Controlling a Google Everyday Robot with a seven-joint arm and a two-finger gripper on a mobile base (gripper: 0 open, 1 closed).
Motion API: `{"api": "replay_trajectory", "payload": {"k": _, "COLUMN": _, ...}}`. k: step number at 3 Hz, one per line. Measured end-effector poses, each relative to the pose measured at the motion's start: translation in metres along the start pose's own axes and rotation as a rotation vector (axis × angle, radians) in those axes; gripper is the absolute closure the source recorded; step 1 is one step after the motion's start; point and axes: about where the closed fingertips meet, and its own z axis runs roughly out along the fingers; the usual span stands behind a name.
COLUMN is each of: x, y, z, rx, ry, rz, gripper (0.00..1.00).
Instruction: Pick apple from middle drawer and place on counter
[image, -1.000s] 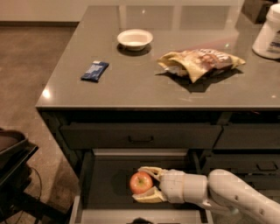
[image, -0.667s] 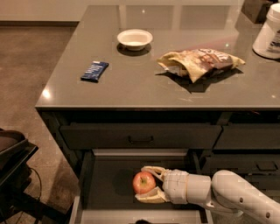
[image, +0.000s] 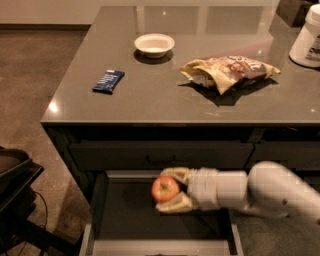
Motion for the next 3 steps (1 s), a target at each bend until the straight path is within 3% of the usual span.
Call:
{"api": "replay_trajectory", "payload": {"k": 1, "x": -0.086, "y": -0.049, "z": -0.028, "rx": -0.004, "ry": 0.065, "rz": -0.19, "gripper": 1.0}}
{"api": "replay_trajectory", "payload": {"k": 2, "x": -0.117, "y": -0.068, "z": -0.041, "rx": 0.03, "ry": 0.068, "rz": -0.244, "gripper": 1.0}}
{"api": "replay_trajectory", "payload": {"k": 3, "x": -0.115, "y": -0.067, "z": -0.04, "rx": 0.028, "ry": 0.067, "rz": -0.242, "gripper": 1.0}}
